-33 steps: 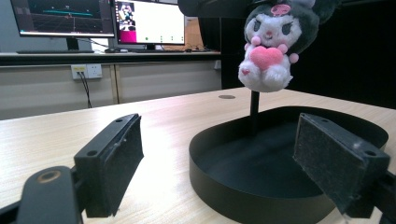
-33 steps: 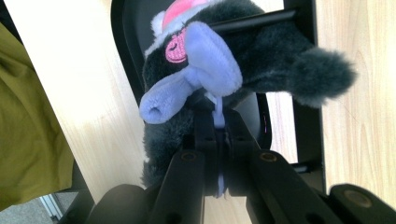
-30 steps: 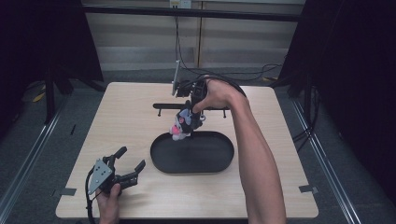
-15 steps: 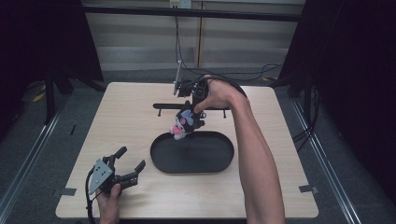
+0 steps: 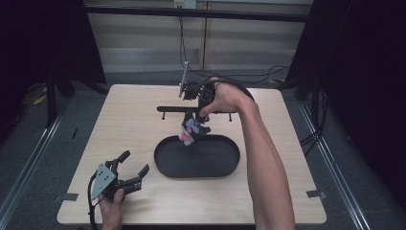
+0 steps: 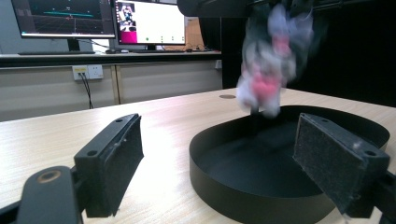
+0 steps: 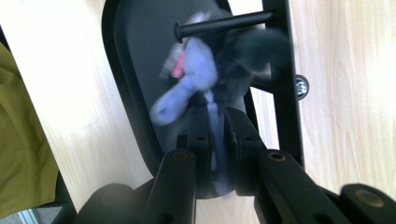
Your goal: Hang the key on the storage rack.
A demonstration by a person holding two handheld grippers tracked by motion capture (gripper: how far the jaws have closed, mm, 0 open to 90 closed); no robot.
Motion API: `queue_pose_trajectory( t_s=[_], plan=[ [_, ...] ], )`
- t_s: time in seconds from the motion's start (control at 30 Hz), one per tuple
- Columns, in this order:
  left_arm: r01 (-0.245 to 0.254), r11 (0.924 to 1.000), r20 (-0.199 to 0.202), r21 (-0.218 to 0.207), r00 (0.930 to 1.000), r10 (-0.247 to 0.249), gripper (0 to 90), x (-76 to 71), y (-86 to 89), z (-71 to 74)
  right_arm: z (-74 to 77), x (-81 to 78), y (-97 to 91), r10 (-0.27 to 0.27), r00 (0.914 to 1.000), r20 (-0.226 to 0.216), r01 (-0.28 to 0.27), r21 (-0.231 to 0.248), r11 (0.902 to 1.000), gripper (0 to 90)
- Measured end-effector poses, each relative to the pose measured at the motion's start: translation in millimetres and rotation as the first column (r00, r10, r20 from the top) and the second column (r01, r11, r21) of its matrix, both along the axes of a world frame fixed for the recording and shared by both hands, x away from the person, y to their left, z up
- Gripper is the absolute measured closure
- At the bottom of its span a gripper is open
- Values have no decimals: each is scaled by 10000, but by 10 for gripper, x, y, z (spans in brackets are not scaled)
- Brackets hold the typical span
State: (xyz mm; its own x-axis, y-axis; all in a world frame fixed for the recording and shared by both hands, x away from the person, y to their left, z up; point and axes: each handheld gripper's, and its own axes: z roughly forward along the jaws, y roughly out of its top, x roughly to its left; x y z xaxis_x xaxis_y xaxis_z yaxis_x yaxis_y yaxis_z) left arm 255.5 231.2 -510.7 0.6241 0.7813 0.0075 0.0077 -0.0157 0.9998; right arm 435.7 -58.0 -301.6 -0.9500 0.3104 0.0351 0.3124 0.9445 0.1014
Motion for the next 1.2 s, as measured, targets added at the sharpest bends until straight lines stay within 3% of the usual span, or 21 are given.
queue_pose_trajectory(
  t_s=[0.23, 0.4, 0.43, 0.57, 0.67, 0.9, 0.97, 1.2],
  plan=[
    [14, 10000, 19, -65, 10000, -14, 154, 0, -6, 0, 10, -12, 11, 89, 9999, 47, -89, -8, 10000, 821],
    [9, 10000, -2, -14, 10000, -9, 154, 1, 1, 0, 36, -8, -11, -54, 9999, -151, 61, 438, 9990, 786],
    [9, 10000, 1, -13, 10000, -9, 154, 1, 1, 0, 35, 0, -38, -253, 9986, -456, 289, 817, 9962, 764],
    [59, 9999, -15, -82, 10000, -60, 154, 6, -1, 0, 12, -15, -63, -388, 9976, -569, 435, 852, 9954, 738],
    [43, 10000, -57, -84, 10000, -44, 154, 6, 1, -1, 5, -36, -84, -362, 9984, -440, 398, 855, 9955, 696],
    [45, 9999, -65, -129, 10000, -46, 154, 4, -3, -1, 41, -123, -121, -515, 9987, -58, 519, 1355, 9894, 667],
    [43, 9999, -57, -128, 10000, -44, 154, 4, -3, -1, 53, -161, -146, -684, 9976, 63, 664, 1661, 9839, 589],
    [18, 10000, -11, 15, 10000, -18, 154, -1, 3, 0, 89, -258, -188, -852, 9961, 242, 778, 2215, 9720, 546]
  ],
)
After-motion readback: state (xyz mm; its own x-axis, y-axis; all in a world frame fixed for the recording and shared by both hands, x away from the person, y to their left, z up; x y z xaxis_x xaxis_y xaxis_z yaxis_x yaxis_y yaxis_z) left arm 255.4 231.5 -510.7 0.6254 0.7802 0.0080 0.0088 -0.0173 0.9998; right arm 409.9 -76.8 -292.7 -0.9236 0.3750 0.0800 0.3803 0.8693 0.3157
